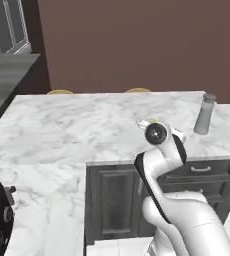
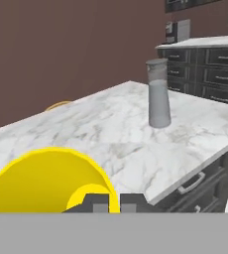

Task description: Place the pitcher and cup on the dining counter for serving.

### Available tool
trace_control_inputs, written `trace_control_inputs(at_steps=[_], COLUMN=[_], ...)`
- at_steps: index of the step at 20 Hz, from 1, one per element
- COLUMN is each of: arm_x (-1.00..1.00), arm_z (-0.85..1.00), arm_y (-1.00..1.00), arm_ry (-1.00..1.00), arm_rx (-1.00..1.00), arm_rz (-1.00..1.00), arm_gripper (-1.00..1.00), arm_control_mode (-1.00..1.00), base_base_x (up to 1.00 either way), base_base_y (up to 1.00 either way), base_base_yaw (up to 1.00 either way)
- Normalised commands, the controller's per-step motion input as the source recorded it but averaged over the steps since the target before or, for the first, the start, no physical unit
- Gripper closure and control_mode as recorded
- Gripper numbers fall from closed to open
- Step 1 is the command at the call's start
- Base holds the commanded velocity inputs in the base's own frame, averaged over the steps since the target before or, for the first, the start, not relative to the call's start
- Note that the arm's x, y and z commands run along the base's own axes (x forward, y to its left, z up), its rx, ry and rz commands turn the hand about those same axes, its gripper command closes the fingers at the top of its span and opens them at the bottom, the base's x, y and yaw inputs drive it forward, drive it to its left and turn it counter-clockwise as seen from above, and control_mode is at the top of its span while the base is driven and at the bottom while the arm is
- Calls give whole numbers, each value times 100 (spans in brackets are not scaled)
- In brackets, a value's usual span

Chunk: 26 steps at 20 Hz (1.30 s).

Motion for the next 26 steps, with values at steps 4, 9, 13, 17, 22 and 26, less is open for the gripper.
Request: trace_control_inputs(at_steps=[4, 9, 13, 17, 22, 26], arm_x=[0, 0, 0, 47, 84, 86], arm_z=[0, 0, 0, 9, 0, 0], arm_y=[0, 0, 0, 0, 0, 0], arm_ry=[0, 0, 0, 34, 59, 60], arm_rx=[0, 0, 0, 7, 7, 0], arm_rz=[0, 0, 0, -1, -2, -2], arm_gripper=[100, 100, 100, 100, 100, 100], arm_control_mode=[100, 100, 100, -100, -100, -100], base_base_x=[54, 50, 46, 14, 0, 0], base_base_y=[3, 0, 0, 0, 0, 0], base_base_yaw=[-21, -20, -2, 0, 0, 0])
